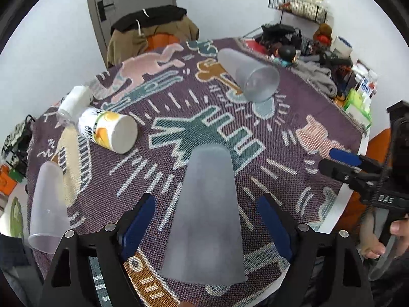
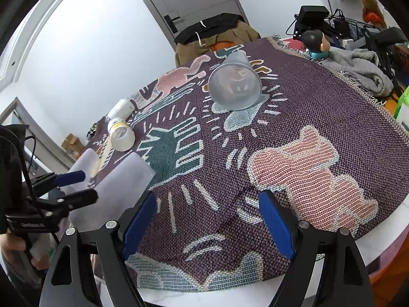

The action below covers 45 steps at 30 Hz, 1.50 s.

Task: Flip cup upside down
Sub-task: 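Carry the held cup with the left gripper toward the right gripper, then close the right gripper on the cup while the left gripper releases it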

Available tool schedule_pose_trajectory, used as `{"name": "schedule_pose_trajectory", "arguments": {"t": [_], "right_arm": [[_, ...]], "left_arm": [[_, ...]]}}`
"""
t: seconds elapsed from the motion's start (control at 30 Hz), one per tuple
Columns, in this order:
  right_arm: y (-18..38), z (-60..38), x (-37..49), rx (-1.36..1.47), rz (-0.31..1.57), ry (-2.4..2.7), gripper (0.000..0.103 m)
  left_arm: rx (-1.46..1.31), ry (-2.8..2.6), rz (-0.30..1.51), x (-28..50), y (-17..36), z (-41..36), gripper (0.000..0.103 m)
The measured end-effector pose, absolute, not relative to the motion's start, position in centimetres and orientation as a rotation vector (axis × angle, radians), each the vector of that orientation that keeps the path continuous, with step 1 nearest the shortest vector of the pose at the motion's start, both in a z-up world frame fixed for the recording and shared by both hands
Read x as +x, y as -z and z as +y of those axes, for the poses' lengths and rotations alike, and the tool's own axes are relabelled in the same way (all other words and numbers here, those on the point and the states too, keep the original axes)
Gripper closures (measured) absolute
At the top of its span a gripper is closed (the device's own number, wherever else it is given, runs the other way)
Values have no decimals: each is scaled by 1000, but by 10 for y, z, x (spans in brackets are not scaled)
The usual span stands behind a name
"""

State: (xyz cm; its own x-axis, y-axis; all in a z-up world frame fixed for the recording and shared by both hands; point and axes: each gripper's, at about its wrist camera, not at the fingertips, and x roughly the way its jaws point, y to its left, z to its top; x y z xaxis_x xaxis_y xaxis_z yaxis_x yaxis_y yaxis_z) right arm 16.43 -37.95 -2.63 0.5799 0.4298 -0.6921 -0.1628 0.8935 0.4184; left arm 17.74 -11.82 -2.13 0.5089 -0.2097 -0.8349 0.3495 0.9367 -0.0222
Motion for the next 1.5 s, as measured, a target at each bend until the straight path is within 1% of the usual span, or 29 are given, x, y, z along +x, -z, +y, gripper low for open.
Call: {"name": "schedule_pose_trajectory", "arguments": {"t": [0.03, 0.1, 0.33, 0.6, 0.97, 1.23, 1.5], "right_arm": [[25, -378, 164, 326, 889, -357, 20], [24, -375, 164, 322, 888, -364, 20], [13, -360, 165, 317, 880, -408, 20], [2, -345, 167, 307, 875, -432, 20], [0, -314, 180, 315, 911, -475, 20], [5, -296, 197, 363, 980, -492, 20], [28, -280, 213, 426, 1086, -490, 20]], "left_arm": [[145, 339, 972, 176, 19, -116, 10], [125, 336, 939, 172, 14, -110, 5], [75, 328, 822, 155, 0, -92, 3], [3, 295, 700, 133, -8, -66, 2], [-18, 189, 611, 107, 0, -33, 1], [-22, 131, 561, 90, 10, -14, 1], [-62, 94, 525, 80, 22, 7, 1]]}}
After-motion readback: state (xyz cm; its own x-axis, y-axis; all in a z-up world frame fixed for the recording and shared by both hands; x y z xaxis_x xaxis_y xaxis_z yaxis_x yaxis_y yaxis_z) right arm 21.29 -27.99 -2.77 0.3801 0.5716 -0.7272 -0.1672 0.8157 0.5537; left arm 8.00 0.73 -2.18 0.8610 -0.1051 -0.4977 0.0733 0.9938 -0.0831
